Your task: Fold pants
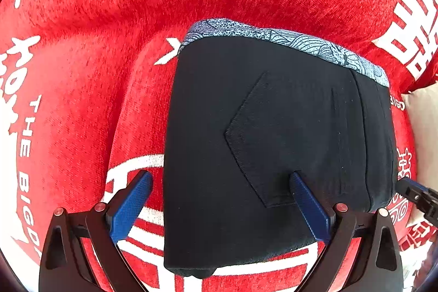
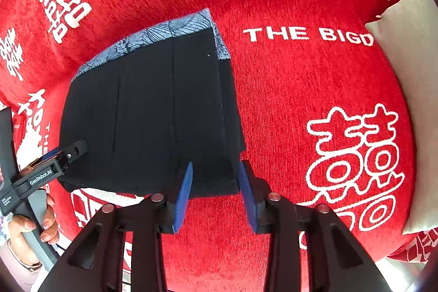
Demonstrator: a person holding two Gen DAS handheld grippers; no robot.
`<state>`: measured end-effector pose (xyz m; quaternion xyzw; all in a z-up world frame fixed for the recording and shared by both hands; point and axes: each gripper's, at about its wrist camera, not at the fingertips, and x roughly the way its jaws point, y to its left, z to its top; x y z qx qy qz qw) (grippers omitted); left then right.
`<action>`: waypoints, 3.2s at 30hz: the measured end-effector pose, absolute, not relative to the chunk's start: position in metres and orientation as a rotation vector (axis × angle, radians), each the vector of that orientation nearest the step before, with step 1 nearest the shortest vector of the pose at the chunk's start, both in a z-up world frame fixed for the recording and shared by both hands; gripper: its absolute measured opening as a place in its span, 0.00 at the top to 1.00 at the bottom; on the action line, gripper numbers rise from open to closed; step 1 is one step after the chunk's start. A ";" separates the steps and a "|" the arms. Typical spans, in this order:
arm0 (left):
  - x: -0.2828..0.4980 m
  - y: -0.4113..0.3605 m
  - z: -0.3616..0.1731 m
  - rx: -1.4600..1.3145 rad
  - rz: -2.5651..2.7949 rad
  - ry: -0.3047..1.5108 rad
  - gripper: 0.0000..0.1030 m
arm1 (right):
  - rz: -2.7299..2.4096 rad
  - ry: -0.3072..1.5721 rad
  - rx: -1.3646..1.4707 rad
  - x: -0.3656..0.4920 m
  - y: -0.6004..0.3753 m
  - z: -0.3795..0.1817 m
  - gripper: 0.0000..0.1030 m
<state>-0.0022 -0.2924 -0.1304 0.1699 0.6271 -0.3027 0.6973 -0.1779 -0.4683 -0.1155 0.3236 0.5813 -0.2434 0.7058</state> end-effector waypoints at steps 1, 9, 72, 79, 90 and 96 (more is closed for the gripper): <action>-0.002 -0.293 -0.130 0.383 -0.675 1.398 0.02 | -0.547 1.284 0.709 -0.178 -0.466 -0.112 0.62; -0.002 -0.292 -0.131 0.389 -0.676 1.397 0.02 | -0.485 1.244 0.583 -0.150 -0.437 -0.092 0.62; 0.035 -0.293 -0.103 0.213 -1.130 1.533 0.42 | 0.020 0.999 1.318 -0.187 -0.544 -0.138 0.63; 0.007 -0.257 -0.094 0.239 -1.112 1.542 0.42 | 0.005 0.998 1.358 -0.225 -0.505 -0.126 0.63; -0.009 -0.224 -0.138 0.301 -0.934 1.490 0.10 | -0.112 1.066 1.257 -0.248 -0.479 -0.162 0.57; -0.013 -0.218 -0.124 0.394 -0.822 1.418 0.01 | -0.195 1.125 1.123 -0.241 -0.471 -0.148 0.52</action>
